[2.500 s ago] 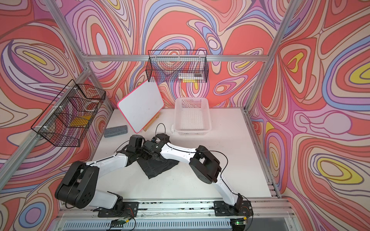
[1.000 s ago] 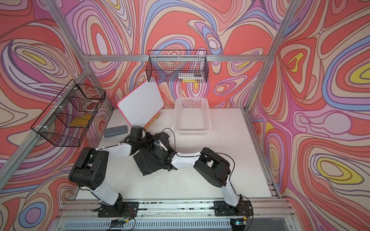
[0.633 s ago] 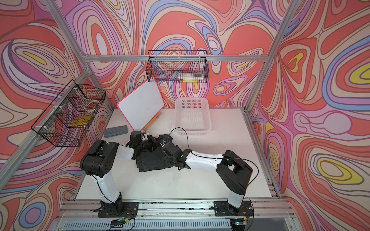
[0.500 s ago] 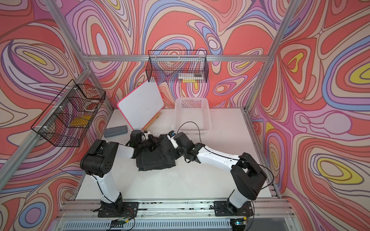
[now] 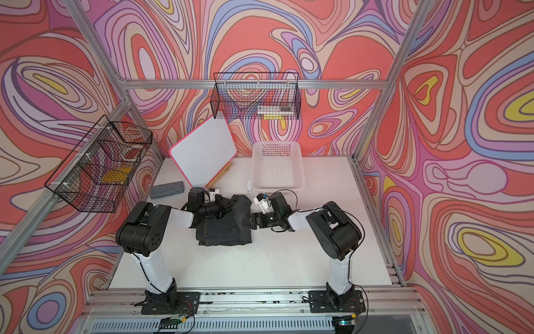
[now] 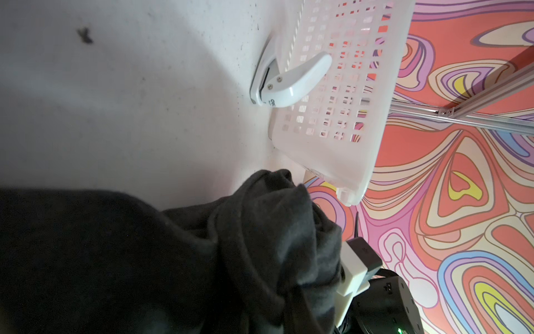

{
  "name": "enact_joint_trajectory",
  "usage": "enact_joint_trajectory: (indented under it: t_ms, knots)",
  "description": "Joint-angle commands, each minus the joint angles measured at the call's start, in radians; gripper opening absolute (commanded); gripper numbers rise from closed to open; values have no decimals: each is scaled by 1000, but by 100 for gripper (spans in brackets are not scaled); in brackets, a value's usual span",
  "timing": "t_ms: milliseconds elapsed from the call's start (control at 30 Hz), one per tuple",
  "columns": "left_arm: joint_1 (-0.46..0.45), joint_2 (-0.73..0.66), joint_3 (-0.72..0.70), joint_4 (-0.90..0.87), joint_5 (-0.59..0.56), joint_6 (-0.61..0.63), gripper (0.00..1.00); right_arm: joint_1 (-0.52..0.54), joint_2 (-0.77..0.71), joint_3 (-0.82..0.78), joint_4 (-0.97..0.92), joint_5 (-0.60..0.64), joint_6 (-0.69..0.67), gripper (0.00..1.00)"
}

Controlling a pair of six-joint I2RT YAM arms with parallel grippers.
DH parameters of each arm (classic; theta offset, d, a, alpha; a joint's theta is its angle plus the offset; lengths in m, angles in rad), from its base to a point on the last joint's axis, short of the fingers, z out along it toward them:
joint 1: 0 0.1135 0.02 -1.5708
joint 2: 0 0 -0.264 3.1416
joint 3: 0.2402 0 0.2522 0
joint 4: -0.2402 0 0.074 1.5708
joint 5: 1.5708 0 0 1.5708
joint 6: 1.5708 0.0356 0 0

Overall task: Roll up the long pants
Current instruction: Roll the long pant at the center of the board.

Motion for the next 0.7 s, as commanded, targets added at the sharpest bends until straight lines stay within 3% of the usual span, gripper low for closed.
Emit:
enact_joint_trajectory:
  t_ms: [0,100,233,300,400,500,567,667]
  knots:
    - [-3,22,-18,6,37,26,0,8,84,35,132,-60,66,86]
    - [-8,19,-20,12,43,24,0,17,139,48,228,-72,117,82]
    - [-20,17,-18,5,43,30,0,36,206,62,338,-61,176,70]
    - [-26,21,-24,6,39,29,0,38,233,61,427,-34,232,58]
    - [-37,22,-34,5,40,29,0,39,251,66,519,13,312,22]
    - [-43,11,-43,-9,39,40,0,39,222,47,574,50,396,7]
    - [-43,-26,-34,-88,18,92,0,45,162,36,496,80,396,1]
    - [-43,-137,40,-397,-68,288,8,79,20,65,145,182,301,0]
